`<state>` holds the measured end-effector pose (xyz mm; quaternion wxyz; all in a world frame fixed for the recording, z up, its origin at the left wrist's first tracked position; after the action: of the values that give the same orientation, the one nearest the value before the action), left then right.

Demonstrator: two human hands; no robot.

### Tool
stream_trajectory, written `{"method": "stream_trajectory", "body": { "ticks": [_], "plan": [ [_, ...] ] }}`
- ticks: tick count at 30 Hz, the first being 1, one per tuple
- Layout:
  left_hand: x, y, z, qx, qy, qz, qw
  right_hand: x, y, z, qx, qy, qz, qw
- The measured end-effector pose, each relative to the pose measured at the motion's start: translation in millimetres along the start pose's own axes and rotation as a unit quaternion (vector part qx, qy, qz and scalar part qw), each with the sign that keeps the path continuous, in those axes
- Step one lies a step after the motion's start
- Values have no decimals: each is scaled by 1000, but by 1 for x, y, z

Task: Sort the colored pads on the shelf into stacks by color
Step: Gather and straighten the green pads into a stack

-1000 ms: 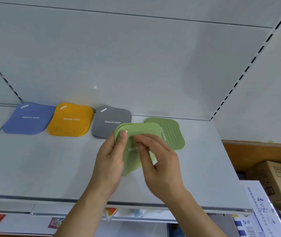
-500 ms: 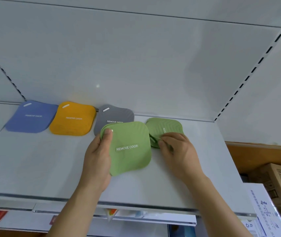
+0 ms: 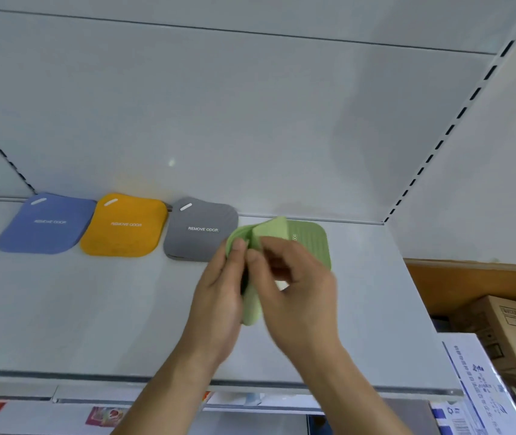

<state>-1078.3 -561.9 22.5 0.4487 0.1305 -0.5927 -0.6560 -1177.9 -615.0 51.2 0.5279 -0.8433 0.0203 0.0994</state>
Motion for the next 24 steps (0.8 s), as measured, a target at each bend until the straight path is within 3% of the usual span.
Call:
{"method": "stream_trajectory", "body": {
  "ticks": [4, 8, 11, 16, 24],
  "plan": [
    [3, -4, 2, -15, -21, 35, 999, 6, 5, 7, 19, -37, -25, 999],
    [0, -4, -1, -3, -25, 23, 999, 2, 11, 1, -149, -67, 103, 981],
    [-1, -3, -3, -4, -28, 24, 999, 0, 13, -5, -203, -53, 170, 963],
    [-6, -3, -6, -17, -15, 38, 999, 2, 18, -3, -245, -24, 185, 951],
    [-13, 1, -12, 49, -55, -61, 995, 4, 19, -2, -265, 7, 168, 950]
  ]
}}
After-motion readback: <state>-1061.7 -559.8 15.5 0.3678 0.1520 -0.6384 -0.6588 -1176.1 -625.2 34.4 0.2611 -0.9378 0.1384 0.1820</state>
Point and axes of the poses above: each hand's wrist, its own z-axis away from the middle knuckle, its own x-axis out of the palm, y = z × x, the point moved 4 cm from there along -z, towards the middle knuckle, and after that the axes turned 11 degrees about y, right-handed, at the moved point
